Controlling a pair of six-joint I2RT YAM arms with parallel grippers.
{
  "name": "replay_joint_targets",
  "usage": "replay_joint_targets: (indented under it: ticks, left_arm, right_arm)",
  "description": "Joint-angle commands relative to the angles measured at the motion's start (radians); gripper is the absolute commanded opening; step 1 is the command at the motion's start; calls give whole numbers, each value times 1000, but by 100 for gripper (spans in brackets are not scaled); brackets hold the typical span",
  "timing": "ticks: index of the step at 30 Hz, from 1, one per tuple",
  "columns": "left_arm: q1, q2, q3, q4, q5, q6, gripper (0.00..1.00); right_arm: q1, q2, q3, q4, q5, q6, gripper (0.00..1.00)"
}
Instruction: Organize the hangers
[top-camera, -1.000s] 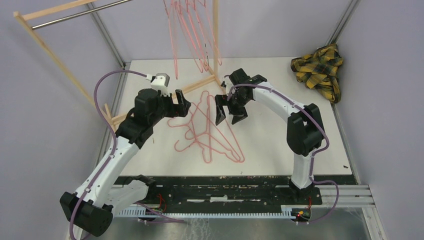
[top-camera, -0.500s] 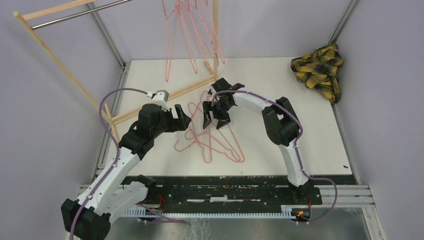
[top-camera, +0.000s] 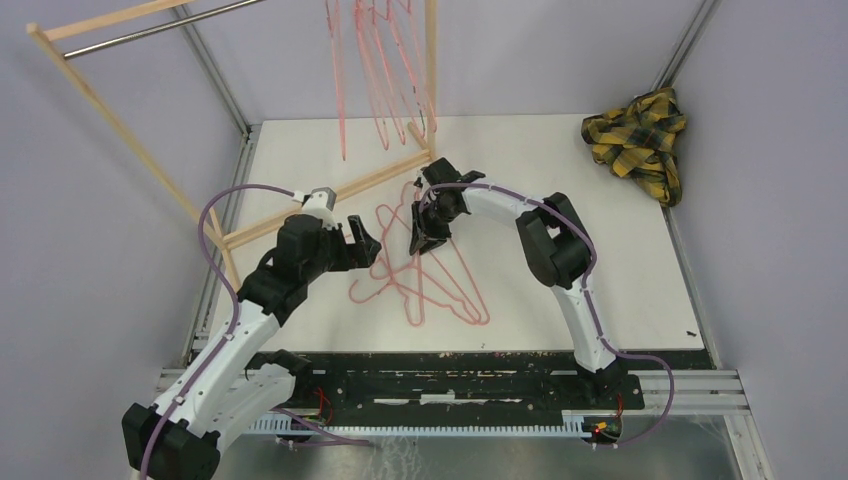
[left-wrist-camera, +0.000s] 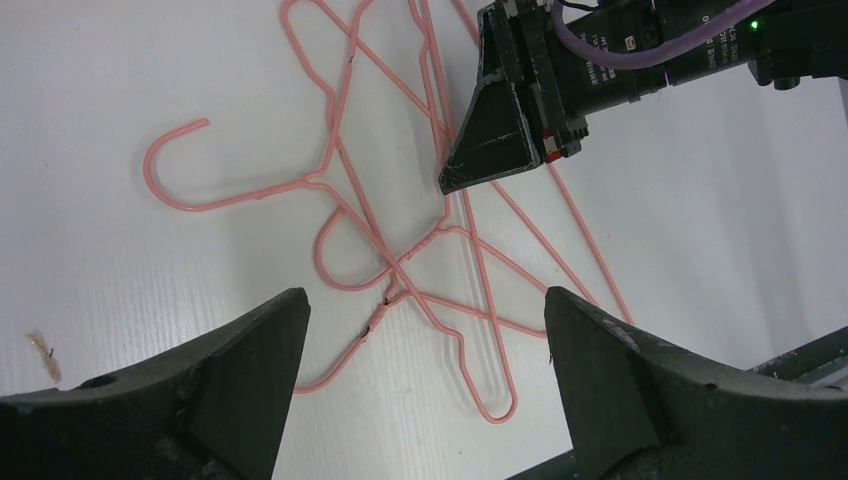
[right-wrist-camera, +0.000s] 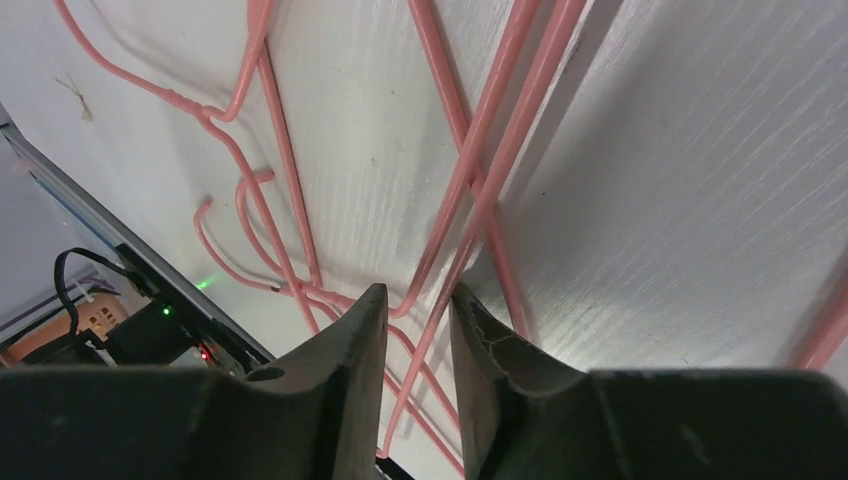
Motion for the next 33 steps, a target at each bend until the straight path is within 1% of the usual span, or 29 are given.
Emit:
replay_joint_targets:
  ticks: [1,3,4,5,7,8,14,17,21,24,28,33]
  left_arm:
    - [4,-20,-1,2,-4,-39,94]
    - [3,-22,-4,-4,-3,-40,94]
    - [4,-22,-5,-8,-3,-40,94]
    - [4,-23,-5,-11,-1,-40,93]
    - [4,-27,-6,-17,-1,-42,93]
    - [4,-30,-9,-18,0,-44,93]
    - [4,-49,-54,5,15,-66,93]
    - [4,-52,-78,33,37,-94,93]
    - [4,-48,-108,95,85,-126,92]
    - [4,-37,-130,134,109,-147,92]
    - [3,-18,-170,210,133,-183,92]
    - [5,37,-245,381,157,-263,92]
  right_arm:
    - [-1,21,14,31,8,-2,33]
    - [-2,25,6,33,8,-1,28]
    - [-1,27,3,35,7,0,23]
    - [-2,28,1,35,8,0,20]
    - [-2,22,-10,44,-1,8,4]
    - [-5,15,-15,50,-5,17,1]
    - [-36,-61,-51,113,-70,98,1]
    - [-62,-100,-67,168,-109,165,1]
    - [-88,-132,-87,280,-176,301,1]
    - [-92,-141,-83,326,-206,360,1]
    - [-92,-146,-93,378,-237,418,1]
    - [-92,-153,-104,407,-256,452,1]
